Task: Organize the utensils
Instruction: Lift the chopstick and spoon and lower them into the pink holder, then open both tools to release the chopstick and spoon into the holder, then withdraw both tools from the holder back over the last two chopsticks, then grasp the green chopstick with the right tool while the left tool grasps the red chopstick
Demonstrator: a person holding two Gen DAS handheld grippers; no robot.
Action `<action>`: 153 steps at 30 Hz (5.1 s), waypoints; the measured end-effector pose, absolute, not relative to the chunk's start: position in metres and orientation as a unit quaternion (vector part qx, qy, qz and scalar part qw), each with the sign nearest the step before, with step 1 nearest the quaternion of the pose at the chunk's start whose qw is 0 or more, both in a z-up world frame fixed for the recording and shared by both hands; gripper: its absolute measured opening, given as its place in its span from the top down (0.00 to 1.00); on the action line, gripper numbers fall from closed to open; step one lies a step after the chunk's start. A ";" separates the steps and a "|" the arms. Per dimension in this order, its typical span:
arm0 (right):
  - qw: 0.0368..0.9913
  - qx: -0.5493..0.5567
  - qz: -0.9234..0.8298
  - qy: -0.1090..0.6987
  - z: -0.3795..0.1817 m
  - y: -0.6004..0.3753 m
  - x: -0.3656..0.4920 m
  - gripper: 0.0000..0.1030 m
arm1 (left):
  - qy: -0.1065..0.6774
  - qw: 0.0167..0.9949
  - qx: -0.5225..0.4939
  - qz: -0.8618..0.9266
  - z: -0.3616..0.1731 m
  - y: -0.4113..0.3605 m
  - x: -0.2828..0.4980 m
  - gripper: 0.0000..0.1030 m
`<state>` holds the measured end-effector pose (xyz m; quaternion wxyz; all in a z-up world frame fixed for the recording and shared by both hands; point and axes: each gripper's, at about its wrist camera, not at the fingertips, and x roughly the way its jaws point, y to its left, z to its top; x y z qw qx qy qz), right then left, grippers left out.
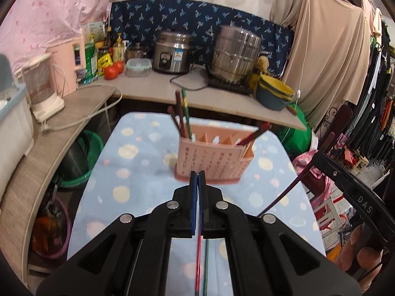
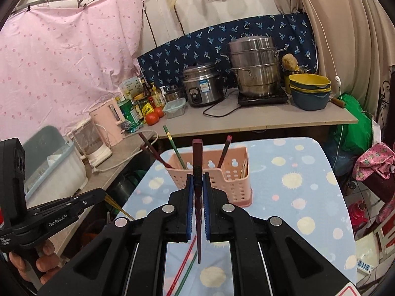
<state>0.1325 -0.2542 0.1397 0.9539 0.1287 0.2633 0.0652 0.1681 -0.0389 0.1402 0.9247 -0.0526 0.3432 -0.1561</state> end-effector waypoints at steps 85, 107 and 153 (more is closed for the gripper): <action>0.957 0.123 0.055 0.256 0.148 -0.248 0.213 0.78 | 0.328 0.938 -0.049 -0.100 0.145 -0.056 0.250 0.69; 0.919 0.060 0.068 0.384 0.024 -0.196 0.075 0.73 | 0.401 0.911 -0.023 -0.092 0.051 -0.023 0.131 0.63; 0.860 0.063 0.087 0.499 -0.081 -0.160 0.021 0.92 | 0.504 0.860 -0.022 -0.079 -0.046 -0.001 0.063 0.61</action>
